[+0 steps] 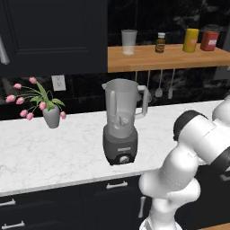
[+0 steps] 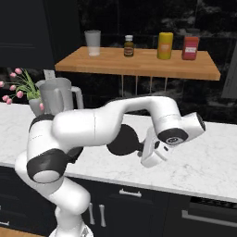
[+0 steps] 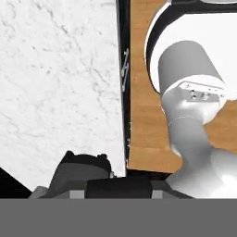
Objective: Close the lid blender by securely placing the lid on top.
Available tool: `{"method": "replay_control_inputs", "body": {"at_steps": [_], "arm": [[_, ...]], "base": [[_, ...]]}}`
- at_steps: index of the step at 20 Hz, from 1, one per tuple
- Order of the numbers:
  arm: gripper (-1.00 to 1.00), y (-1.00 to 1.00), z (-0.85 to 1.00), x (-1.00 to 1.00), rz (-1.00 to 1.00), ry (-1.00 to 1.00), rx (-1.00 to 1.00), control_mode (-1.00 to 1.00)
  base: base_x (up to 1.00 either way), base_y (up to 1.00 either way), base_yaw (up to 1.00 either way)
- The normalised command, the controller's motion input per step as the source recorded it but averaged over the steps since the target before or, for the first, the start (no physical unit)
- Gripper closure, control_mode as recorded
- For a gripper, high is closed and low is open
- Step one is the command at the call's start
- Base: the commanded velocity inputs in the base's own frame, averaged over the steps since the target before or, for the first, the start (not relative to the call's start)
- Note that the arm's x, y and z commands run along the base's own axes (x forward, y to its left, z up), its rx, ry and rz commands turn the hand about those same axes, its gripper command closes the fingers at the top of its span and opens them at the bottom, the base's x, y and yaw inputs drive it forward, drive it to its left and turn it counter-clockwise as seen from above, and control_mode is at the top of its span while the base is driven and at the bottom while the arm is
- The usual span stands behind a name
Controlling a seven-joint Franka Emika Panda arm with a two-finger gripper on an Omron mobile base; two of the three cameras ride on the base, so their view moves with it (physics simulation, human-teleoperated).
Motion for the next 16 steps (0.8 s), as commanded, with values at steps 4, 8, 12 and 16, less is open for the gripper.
{"method": "replay_control_inputs", "body": {"at_steps": [4,8,12,16], "arm": [[1.0,0.96,1.0,0.0,0.0,0.07,0.11,-1.0],[1.0,0.96,1.0,0.02,0.0,0.1,0.02,-1.0],[1.0,0.81,1.0,0.0,0.0,0.09,0.0,-1.0],[1.0,0.6,1.0,0.01,0.0,0.13,0.0,-1.0]], "base": [[0.0,0.0,0.0],[0.0,0.0,0.0],[0.0,0.0,0.0],[0.0,0.0,0.0]]}}
